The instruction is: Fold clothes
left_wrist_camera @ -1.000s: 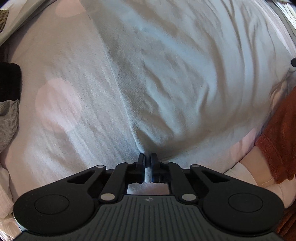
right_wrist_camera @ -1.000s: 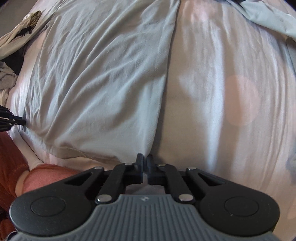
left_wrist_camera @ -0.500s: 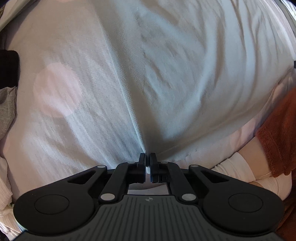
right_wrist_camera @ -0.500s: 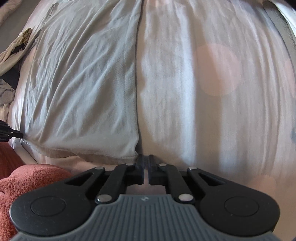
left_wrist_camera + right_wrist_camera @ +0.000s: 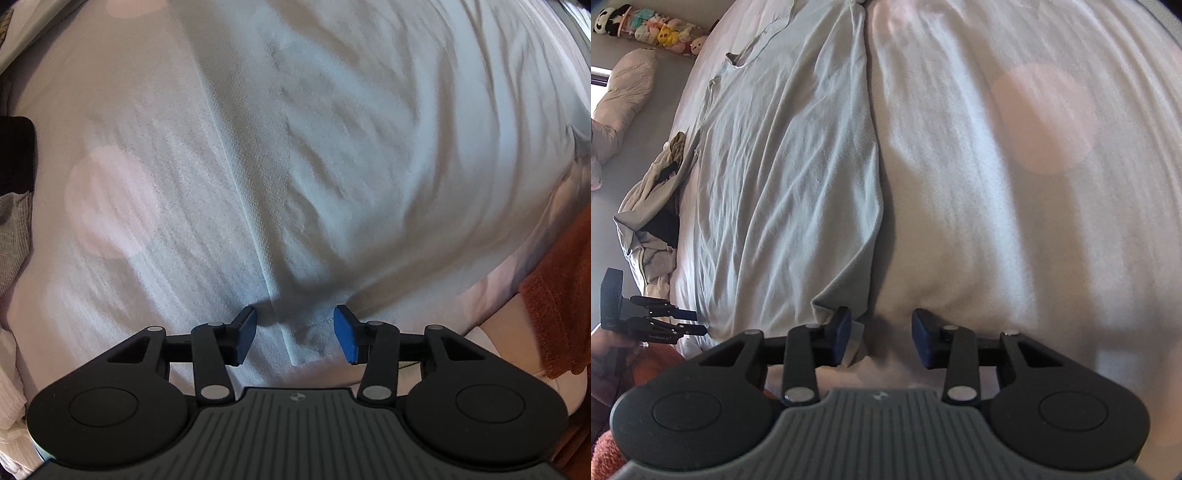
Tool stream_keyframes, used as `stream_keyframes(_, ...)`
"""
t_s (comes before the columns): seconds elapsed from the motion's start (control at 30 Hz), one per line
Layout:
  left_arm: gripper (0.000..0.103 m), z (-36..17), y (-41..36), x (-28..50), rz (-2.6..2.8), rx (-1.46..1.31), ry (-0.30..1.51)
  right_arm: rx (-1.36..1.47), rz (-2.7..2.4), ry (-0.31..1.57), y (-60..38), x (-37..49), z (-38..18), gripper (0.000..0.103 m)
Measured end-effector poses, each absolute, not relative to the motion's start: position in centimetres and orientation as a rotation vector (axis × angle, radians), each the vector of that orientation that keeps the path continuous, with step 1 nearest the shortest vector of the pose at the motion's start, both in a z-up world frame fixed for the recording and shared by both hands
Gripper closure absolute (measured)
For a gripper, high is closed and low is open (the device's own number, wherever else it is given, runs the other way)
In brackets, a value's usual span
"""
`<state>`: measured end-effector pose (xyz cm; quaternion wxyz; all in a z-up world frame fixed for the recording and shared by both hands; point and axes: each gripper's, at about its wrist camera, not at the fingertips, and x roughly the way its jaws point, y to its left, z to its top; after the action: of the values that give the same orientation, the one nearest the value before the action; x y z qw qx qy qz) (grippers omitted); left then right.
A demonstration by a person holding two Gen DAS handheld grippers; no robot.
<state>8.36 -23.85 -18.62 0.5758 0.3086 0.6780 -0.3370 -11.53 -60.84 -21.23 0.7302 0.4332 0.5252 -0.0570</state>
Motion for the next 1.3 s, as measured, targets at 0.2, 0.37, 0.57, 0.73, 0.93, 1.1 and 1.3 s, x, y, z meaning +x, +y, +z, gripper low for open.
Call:
stream_keyframes(0.2, 0.059, -18.5, -23.2, 8.2, -0.792, 0.620, 1.593, 1.038, -0.188, 1.049, -62.7, -12.7, -20.8, 0.044)
stream_keyframes(0.37, 0.058, -18.9, -23.4, 7.9, -0.797, 0.586, 1.604, 1.000, -0.178, 1.110, -61.0, -11.7, -22.5, 0.045)
stream_keyframes(0.57, 0.080, -19.9, -24.8, 6.7, -0.771, 0.680, 1.576, 0.979, -0.164, 1.119, -60.0, -11.9, -22.3, 0.098)
stream_keyframes(0.73, 0.102, -18.5, -24.5, 5.6, -0.831, 0.626, 1.555, 0.934, -0.151, 1.079, -60.4, -12.8, -19.4, 0.098)
stream_keyframes(0.93, 0.103, -18.9, -24.3, 4.5, -0.807, 0.642, 1.581, 0.911, -0.172, 1.132, -60.5, -13.4, -19.8, 0.098)
stream_keyframes(1.1, 0.103, -20.3, -24.8, 3.5, -0.760, 0.686, 1.603, 0.940, -0.202, 1.145, -60.1, -13.5, -22.3, 0.098)
stream_keyframes(1.3, 0.103, -20.7, -25.1, 3.0, -0.713, 0.707, 1.609, 0.942, -0.210, 1.121, -60.7, -14.5, -22.0, 0.090)
